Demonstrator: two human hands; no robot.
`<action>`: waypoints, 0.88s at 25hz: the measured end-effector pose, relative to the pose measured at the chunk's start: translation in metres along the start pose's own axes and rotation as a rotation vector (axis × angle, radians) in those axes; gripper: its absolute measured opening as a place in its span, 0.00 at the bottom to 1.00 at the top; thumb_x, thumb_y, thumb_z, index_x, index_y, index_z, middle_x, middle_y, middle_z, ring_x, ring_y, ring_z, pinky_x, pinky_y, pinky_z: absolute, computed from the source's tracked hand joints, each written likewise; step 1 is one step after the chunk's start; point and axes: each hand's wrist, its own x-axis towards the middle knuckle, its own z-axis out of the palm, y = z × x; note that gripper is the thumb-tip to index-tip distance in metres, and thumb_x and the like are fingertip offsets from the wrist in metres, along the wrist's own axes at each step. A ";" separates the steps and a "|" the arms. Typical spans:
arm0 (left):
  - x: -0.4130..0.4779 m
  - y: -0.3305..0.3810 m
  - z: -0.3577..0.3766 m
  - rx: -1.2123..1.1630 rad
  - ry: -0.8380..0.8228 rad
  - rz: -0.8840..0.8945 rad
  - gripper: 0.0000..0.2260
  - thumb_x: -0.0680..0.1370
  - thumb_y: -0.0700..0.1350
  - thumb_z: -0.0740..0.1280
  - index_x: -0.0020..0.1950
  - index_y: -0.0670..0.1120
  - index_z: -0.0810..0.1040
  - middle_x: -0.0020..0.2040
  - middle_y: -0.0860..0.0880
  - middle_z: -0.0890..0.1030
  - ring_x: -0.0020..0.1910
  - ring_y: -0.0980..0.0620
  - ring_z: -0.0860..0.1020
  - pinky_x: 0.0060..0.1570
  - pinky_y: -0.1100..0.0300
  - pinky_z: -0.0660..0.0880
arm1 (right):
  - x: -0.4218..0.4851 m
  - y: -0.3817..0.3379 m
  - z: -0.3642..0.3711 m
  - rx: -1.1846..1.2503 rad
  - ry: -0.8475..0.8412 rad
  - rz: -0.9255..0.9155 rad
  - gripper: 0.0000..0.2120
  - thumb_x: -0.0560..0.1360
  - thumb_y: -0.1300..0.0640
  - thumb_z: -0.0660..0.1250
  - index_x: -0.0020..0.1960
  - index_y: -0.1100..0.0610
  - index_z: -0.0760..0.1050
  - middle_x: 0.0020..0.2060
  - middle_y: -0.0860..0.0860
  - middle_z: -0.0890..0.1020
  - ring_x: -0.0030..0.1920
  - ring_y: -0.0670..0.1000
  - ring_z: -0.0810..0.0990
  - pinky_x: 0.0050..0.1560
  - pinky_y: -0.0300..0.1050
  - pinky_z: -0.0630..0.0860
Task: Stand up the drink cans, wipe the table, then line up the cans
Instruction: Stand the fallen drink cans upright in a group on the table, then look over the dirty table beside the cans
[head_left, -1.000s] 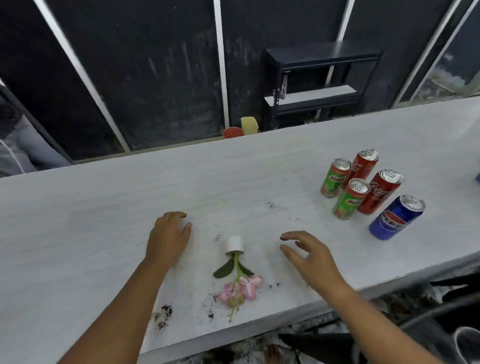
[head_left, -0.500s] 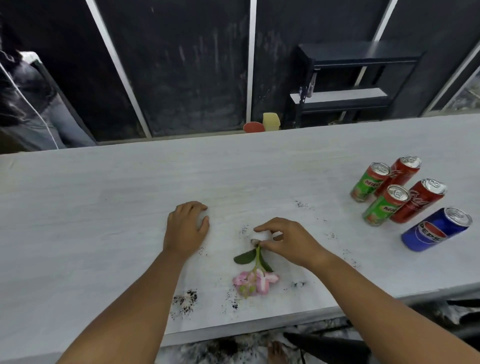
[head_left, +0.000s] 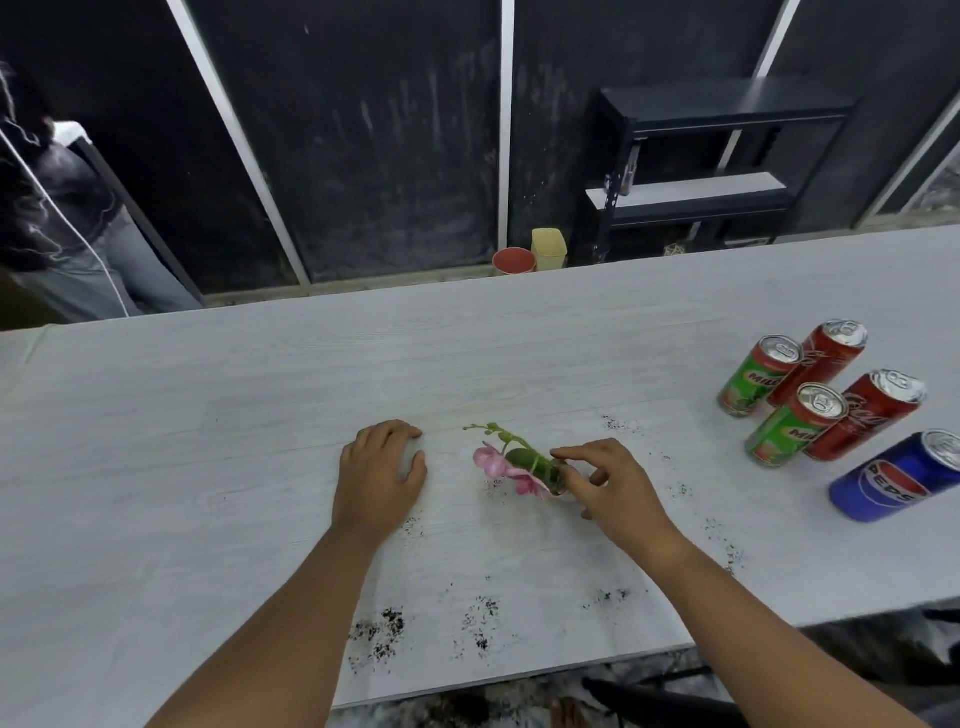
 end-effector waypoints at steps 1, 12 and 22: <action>0.000 0.000 0.000 -0.002 0.005 0.001 0.12 0.82 0.53 0.66 0.65 0.58 0.77 0.64 0.61 0.77 0.66 0.54 0.74 0.64 0.54 0.69 | 0.001 0.001 -0.001 0.005 0.008 -0.001 0.09 0.80 0.50 0.74 0.55 0.35 0.86 0.49 0.35 0.77 0.41 0.50 0.80 0.34 0.43 0.83; -0.001 -0.003 0.002 -0.012 0.016 0.016 0.12 0.82 0.54 0.65 0.66 0.58 0.78 0.65 0.62 0.76 0.67 0.56 0.74 0.65 0.54 0.69 | 0.000 0.010 -0.013 0.124 -0.041 0.052 0.15 0.75 0.50 0.79 0.59 0.34 0.85 0.56 0.41 0.83 0.46 0.51 0.87 0.49 0.46 0.86; 0.000 -0.005 0.004 0.001 0.024 0.033 0.13 0.82 0.56 0.64 0.66 0.59 0.77 0.65 0.64 0.76 0.67 0.56 0.74 0.65 0.52 0.70 | 0.038 0.018 -0.082 0.120 0.340 0.079 0.16 0.73 0.49 0.82 0.59 0.41 0.86 0.49 0.44 0.89 0.47 0.43 0.88 0.43 0.36 0.81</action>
